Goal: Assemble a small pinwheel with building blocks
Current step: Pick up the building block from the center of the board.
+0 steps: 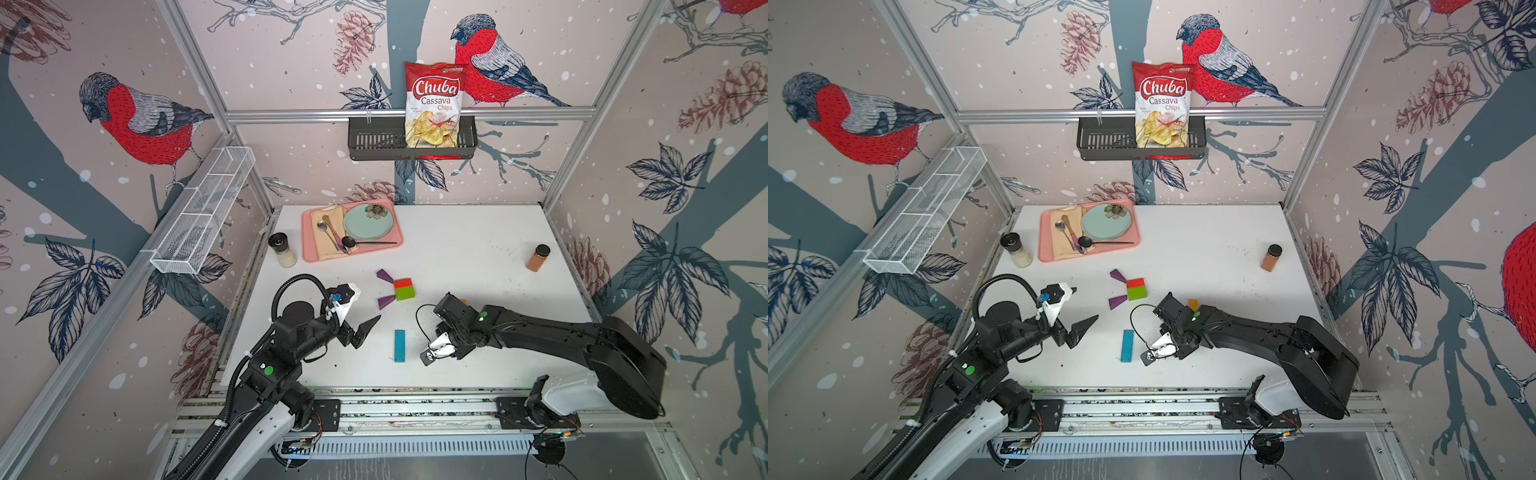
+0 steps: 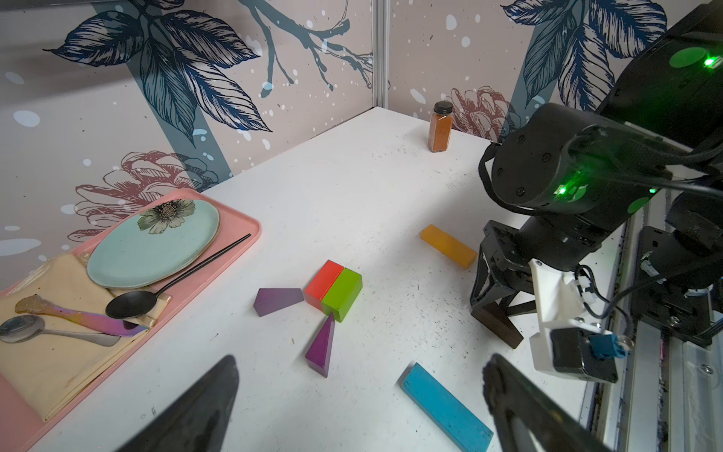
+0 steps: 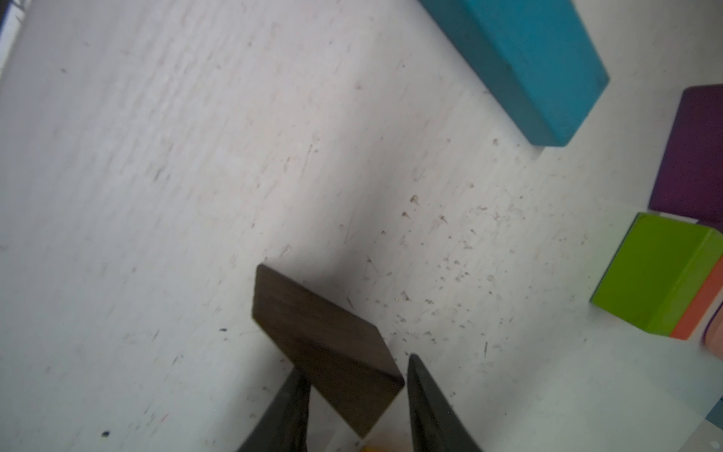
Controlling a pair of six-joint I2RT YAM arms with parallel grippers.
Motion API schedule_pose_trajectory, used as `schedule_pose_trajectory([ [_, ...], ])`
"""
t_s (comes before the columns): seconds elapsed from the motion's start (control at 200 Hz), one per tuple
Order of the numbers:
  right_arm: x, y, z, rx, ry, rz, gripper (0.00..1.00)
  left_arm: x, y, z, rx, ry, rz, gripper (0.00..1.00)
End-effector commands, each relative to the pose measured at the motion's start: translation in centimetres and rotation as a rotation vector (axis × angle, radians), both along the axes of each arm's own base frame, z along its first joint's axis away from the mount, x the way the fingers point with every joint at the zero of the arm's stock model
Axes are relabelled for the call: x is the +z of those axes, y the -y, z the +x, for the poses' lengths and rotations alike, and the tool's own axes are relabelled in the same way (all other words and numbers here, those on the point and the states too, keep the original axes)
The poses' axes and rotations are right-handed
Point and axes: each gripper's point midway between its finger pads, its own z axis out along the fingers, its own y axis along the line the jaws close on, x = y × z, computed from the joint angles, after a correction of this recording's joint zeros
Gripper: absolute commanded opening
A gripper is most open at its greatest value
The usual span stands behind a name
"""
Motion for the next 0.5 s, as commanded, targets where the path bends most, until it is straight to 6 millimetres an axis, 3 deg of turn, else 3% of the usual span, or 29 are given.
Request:
schedule_pose_trajectory([
  [0.0, -0.10, -0.22, -0.23, 0.001, -0.017, 0.010, 0.41, 1.11, 0.21, 0.17, -0.007, 0.044, -0.025, 0.97],
  [0.495, -0.43, -0.08, -0.52, 0.002, -0.040, -0.008, 0.32, 1.22, 0.18, 0.11, -0.007, 0.050, -0.027, 0.97],
])
